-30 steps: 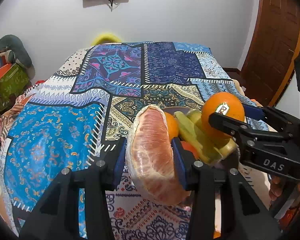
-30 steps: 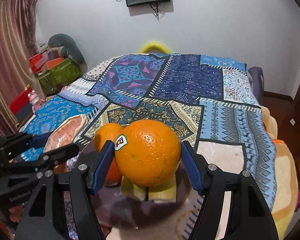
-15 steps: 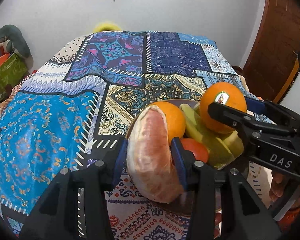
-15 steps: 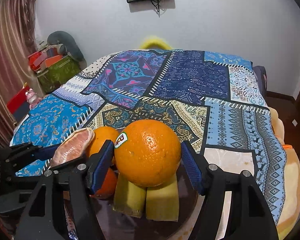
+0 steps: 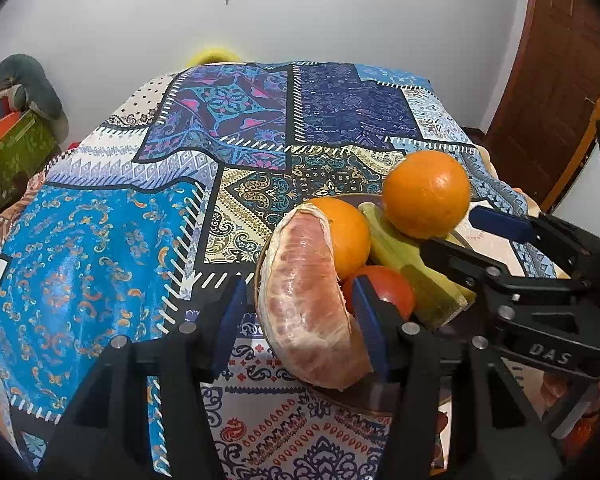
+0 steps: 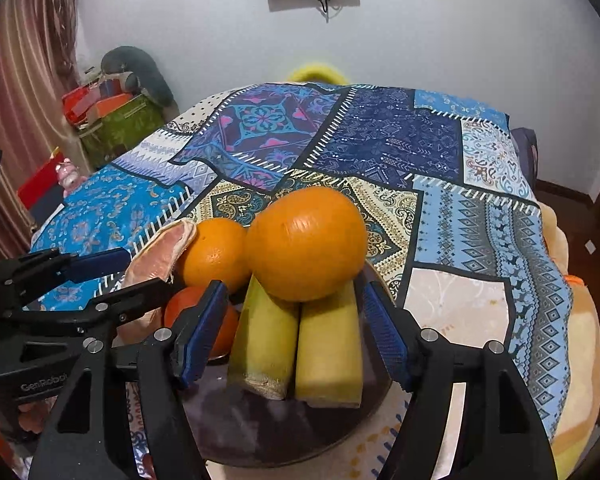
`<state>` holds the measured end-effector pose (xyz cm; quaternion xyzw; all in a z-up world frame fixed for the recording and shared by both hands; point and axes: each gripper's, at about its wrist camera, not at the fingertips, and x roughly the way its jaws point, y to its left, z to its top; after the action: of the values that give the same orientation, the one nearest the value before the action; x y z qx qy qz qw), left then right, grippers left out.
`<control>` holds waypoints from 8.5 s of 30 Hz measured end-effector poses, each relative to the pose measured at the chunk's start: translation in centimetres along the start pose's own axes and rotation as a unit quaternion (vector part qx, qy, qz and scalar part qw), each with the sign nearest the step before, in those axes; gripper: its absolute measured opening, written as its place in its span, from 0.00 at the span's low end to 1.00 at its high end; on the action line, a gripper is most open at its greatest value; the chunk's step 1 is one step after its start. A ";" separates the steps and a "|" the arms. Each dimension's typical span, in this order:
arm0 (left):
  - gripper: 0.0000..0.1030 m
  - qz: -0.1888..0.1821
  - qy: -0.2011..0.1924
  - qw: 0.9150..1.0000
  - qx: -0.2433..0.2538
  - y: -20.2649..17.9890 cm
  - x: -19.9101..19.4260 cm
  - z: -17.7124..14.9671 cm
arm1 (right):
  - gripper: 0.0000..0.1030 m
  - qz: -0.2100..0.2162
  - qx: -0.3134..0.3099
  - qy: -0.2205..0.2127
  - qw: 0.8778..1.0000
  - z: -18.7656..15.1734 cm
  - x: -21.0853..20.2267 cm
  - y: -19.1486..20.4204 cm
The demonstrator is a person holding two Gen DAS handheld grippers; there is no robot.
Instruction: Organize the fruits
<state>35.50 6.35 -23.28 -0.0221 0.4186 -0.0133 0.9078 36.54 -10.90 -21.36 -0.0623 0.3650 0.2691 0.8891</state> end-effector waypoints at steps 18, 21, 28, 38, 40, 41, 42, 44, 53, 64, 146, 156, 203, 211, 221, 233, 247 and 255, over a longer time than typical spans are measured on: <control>0.60 -0.001 -0.023 1.000 0.000 0.2 -5.7 -0.8 | 0.66 -0.012 -0.003 -0.005 1.000 -0.8 -3.9 1.2; 0.63 0.002 -0.037 0.999 0.001 0.5 -8.2 -1.2 | 0.66 -0.014 -0.004 -0.010 1.000 -1.1 -5.6 1.9; 0.70 0.007 -0.042 0.999 -0.008 1.8 -13.0 -3.4 | 0.66 -0.023 -0.017 -0.016 0.999 -2.5 -9.3 4.2; 0.72 0.012 -0.009 1.000 -0.010 3.3 -14.7 -8.0 | 0.67 -0.024 -0.017 0.020 0.999 -6.2 -10.5 7.2; 0.72 0.012 0.006 1.000 -0.007 3.4 -14.2 -9.0 | 0.67 -0.024 -0.015 0.032 0.999 -7.1 -10.0 7.7; 0.72 0.013 0.012 1.000 -0.004 3.4 -14.1 -9.4 | 0.67 -0.024 -0.014 0.036 0.999 -7.6 -9.9 7.9; 0.72 0.013 0.015 1.000 -0.003 3.4 -13.9 -9.8 | 0.67 -0.024 -0.012 0.043 0.999 -7.9 -9.5 8.2; 0.72 0.011 0.024 1.000 -0.001 3.6 -13.5 -10.5 | 0.67 -0.022 -0.009 0.053 0.998 -8.5 -8.9 8.6; 0.72 -0.003 0.057 0.998 -0.001 4.1 -10.8 -12.5 | 0.59 -0.014 0.005 0.100 0.995 -10.5 -5.5 9.7; 0.57 -0.030 0.069 0.997 0.010 2.8 -8.2 -12.0 | 0.34 0.007 0.011 0.105 0.994 -10.9 -5.5 9.2; 0.48 -0.063 0.030 0.997 0.030 -4.3 -6.3 -5.0 | 0.45 -0.013 0.022 0.022 0.999 -5.1 -7.2 1.0; 0.49 -0.064 0.069 0.994 0.046 -6.0 -5.5 -8.0 | 0.48 -0.015 0.027 0.024 0.999 -6.8 -9.1 0.7; 0.29 -0.076 0.029 0.997 -0.007 0.3 -6.7 -8.6 | 0.27 0.010 -0.013 0.079 0.997 -7.7 -3.5 5.9; 0.29 -0.091 0.012 0.996 0.008 -1.9 -6.4 -6.2 | 0.27 0.011 0.001 0.046 0.999 -6.3 -5.2 4.7; 0.29 -0.092 0.023 0.995 0.010 -2.9 -3.9 -5.1 | 0.27 0.005 0.009 0.045 0.999 -5.7 -3.5 3.7; 0.35 -0.098 0.035 0.995 -0.003 -2.5 -3.4 -5.1 | 0.28 0.008 0.003 0.052 0.999 -5.8 -3.4 4.0; 0.35 -0.054 -0.085 0.995 -0.010 -2.0 -15.5 -4.1 | 0.29 -0.013 0.008 -0.022 1.000 -3.9 -11.6 4.9; 0.35 -0.030 -0.219 0.975 0.002 -3.4 -28.2 -4.9 | 0.30 -0.025 0.007 -0.147 0.989 -2.1 -23.2 6.8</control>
<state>13.47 3.97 -4.86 -0.0350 0.2084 -0.0361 0.9768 18.03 -15.83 -6.52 -0.0245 0.2302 0.2505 0.9400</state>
